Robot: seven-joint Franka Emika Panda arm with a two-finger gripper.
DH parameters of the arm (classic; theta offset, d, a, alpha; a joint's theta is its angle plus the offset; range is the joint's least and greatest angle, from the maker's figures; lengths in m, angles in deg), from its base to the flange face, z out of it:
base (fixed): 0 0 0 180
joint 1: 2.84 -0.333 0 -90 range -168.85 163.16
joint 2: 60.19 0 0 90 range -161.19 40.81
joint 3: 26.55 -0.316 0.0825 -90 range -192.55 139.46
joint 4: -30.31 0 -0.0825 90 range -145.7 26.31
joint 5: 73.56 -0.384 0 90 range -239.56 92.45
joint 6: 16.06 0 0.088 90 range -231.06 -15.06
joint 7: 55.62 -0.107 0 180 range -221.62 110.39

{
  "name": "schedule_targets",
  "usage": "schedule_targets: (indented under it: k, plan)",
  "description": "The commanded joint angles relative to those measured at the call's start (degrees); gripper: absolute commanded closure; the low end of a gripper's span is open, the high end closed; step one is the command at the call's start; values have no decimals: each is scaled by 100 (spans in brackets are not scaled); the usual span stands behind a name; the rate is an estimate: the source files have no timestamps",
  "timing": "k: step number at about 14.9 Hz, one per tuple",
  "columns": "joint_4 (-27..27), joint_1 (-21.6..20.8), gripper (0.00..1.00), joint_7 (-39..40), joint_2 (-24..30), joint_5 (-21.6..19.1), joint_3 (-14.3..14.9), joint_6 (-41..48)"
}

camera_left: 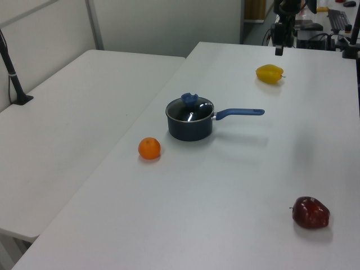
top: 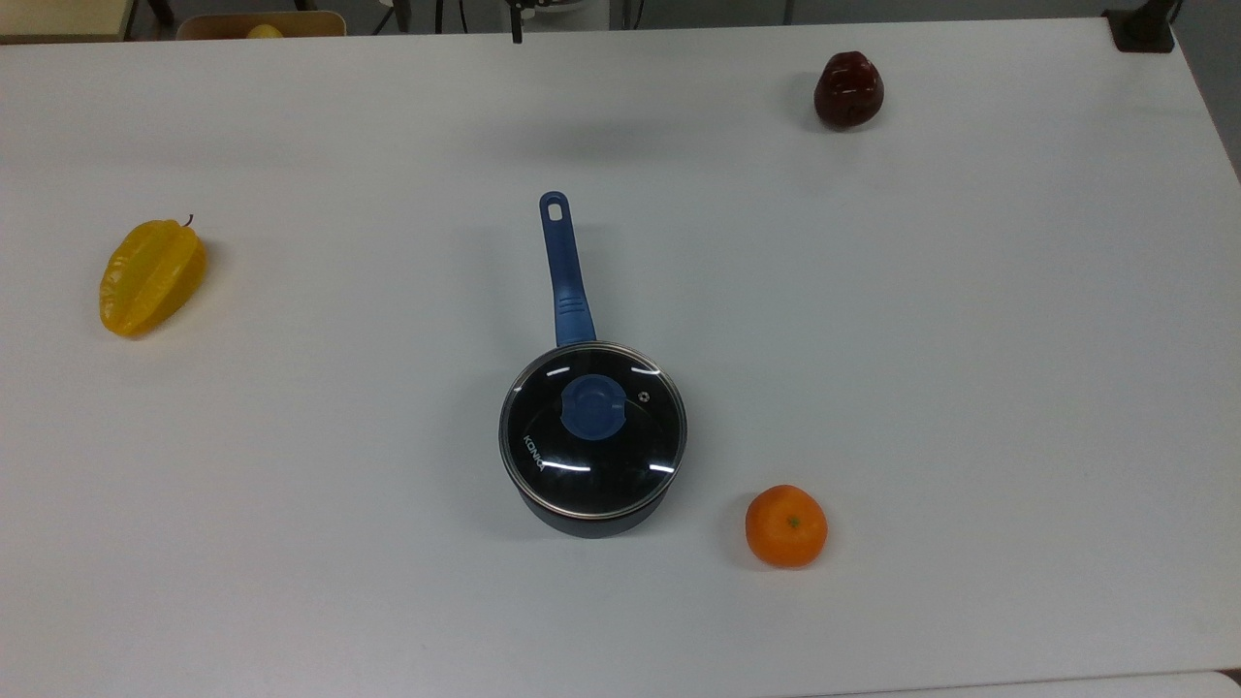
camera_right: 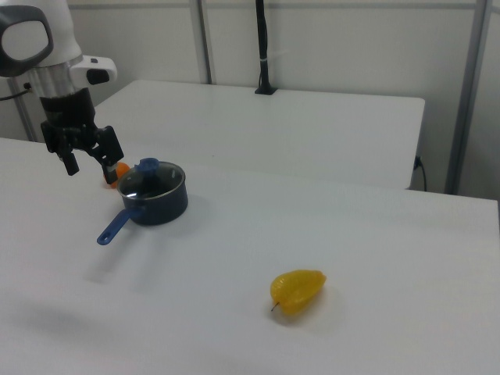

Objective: Open lid
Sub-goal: 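Move the open gripper above the saucepan's glass lid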

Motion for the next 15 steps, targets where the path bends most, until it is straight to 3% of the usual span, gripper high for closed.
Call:
schedule_targets:
  k: [1, 6, 15]
  plan:
    - [-5, 84, 0, 133, 20, -112, -67, -92]
    - [-5, 5, 0, 99, -102, -112, -67, -899]
    - [4, -619, 0, -464, -1499, -77, -85, -4466]
